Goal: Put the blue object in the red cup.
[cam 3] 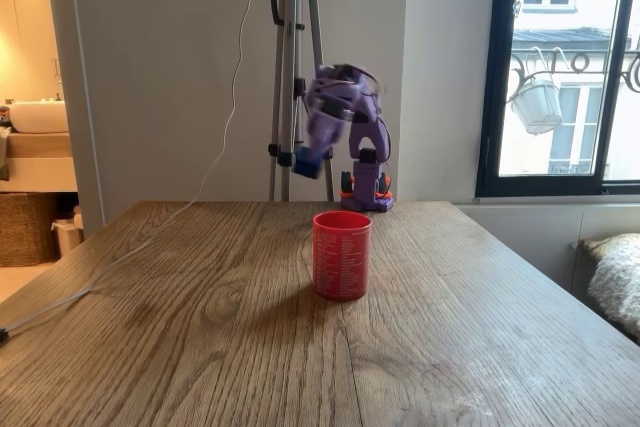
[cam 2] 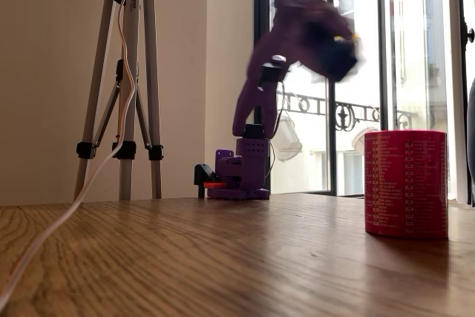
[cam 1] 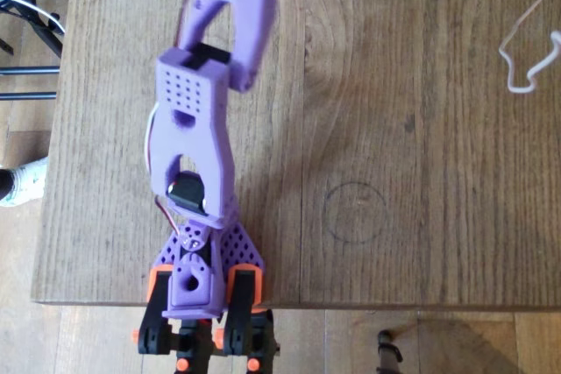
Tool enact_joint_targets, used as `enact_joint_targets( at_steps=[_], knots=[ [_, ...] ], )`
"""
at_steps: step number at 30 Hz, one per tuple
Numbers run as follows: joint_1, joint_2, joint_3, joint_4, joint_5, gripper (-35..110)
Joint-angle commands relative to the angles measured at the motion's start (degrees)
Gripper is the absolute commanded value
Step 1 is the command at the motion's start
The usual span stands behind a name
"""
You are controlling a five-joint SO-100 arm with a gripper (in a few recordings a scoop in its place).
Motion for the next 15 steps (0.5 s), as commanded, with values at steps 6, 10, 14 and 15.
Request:
enact_joint_targets(
  at_steps=[6, 10, 14, 15],
  knots=[
    [-4.1, 1.8, 0.5, -8.3, -2.9, 1],
    [-3.0, 1.8, 1.4, -4.2, -0.3, 1],
    [-2.2, 2.3, 2.9, 1.6, 3.8, 1],
    [-1.9, 2.3, 3.3, 2.4, 4.1, 1]
  ],
)
